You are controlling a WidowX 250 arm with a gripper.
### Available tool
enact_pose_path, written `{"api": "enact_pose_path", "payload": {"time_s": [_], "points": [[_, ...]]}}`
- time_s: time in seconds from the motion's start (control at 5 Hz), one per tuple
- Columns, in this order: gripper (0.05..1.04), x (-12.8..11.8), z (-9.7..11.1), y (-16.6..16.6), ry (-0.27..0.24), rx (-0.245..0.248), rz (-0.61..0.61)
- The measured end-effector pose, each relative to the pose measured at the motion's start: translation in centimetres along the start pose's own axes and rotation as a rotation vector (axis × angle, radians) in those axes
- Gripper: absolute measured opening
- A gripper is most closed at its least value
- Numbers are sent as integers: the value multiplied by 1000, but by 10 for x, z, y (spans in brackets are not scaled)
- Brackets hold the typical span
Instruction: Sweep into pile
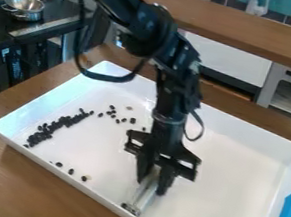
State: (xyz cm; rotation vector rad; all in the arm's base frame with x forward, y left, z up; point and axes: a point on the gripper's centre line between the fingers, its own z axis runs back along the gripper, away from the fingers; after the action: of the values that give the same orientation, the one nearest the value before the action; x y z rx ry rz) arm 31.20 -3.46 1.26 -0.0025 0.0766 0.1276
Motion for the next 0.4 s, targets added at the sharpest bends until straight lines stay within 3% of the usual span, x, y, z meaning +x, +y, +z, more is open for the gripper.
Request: {"api": "enact_pose_path", "payload": {"time_s": [0.4], "points": [[380,-1,0,40,0,19,-24]]}}
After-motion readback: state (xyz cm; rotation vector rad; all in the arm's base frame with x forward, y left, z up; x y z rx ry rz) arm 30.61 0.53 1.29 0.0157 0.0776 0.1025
